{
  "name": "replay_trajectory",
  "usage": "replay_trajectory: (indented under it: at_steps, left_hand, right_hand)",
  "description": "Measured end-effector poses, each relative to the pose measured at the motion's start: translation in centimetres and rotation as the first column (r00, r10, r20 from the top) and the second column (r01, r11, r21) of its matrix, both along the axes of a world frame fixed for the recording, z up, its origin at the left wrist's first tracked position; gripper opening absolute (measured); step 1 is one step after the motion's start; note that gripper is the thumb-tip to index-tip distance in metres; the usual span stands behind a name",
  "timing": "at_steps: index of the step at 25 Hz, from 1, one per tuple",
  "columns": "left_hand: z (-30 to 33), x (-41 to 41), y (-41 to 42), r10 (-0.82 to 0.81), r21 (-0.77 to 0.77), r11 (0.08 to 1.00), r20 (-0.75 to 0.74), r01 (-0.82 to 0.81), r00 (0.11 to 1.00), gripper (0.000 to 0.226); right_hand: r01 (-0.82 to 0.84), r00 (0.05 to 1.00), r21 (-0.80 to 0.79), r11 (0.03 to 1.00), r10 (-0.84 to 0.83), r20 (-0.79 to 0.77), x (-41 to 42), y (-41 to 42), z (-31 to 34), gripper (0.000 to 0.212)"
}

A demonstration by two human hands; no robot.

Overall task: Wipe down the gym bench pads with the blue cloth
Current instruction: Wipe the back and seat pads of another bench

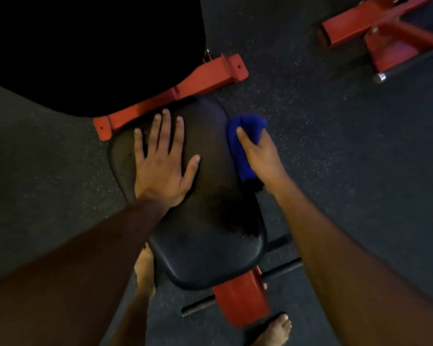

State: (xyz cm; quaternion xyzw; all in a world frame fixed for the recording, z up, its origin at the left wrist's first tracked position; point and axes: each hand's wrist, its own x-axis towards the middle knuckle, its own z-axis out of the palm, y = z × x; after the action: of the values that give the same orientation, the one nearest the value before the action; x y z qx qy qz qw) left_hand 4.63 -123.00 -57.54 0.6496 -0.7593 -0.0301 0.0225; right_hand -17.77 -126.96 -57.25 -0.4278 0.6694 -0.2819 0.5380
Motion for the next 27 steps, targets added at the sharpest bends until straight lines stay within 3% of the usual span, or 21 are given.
replay_trajectory:
  at_steps: [3, 6, 9, 11, 14, 17, 21, 24, 27]
  left_hand:
    - [-0.2, -0.3, 0.3, -0.012, -0.018, 1.0, 0.008, 0.012, 1.0, 0.077]
    - [0.1, -0.3, 0.3, -0.009, 0.002, 1.0, -0.007, 0.009, 1.0, 0.077]
    - [0.3, -0.5, 0.3, -0.007, -0.002, 1.0, -0.03, 0.007, 1.0, 0.076]
    - [0.2, -0.3, 0.3, -0.004, 0.001, 1.0, -0.038, 0.004, 0.999, 0.076]
    - [0.0, -0.3, 0.5, -0.003, 0.007, 1.0, -0.029, 0.004, 1.0, 0.075]
    - [-0.1, -0.5, 0.5, -0.004, -0.001, 1.0, -0.024, 0.004, 1.0, 0.076]
    - [-0.4, -0.2, 0.4, -0.012, -0.027, 1.0, -0.028, 0.011, 1.0, 0.076]
    - [-0.4, -0.2, 0.3, -0.017, -0.042, 0.999, -0.029, 0.016, 0.999, 0.076]
    - [-0.3, -0.3, 0.4, -0.019, -0.048, 0.999, -0.019, 0.018, 1.0, 0.075]
  right_hand:
    - [-0.117, 0.993, -0.047, 0.992, 0.117, -0.004, 2.1, -8.0, -0.4, 0.022]
    - [-0.139, 0.988, 0.035, 0.99, 0.136, 0.076, 1.6, -8.9, -0.1, 0.021]
    - [-0.094, 0.981, 0.029, 0.995, 0.088, 0.172, -0.2, -3.3, 0.4, 0.008]
    - [-0.04, 0.984, 0.087, 0.995, 0.024, 0.177, -1.9, 3.8, 1.1, 0.011]
    - [-0.021, 0.995, 0.199, 0.98, 0.001, 0.1, -4.5, 14.9, 3.4, 0.015]
    - [0.081, 0.995, 0.244, 0.966, -0.093, 0.039, -4.9, 17.6, 2.8, 0.002]
    - [0.082, 0.995, 0.084, 0.993, -0.086, 0.047, -2.1, 7.7, 0.8, 0.007]
    - [-0.025, 0.999, -0.039, 0.999, 0.026, 0.022, 0.5, -2.2, 0.0, 0.025]
    - [-0.147, 0.987, -0.042, 0.988, 0.149, 0.054, 1.4, -7.7, 0.0, 0.015]
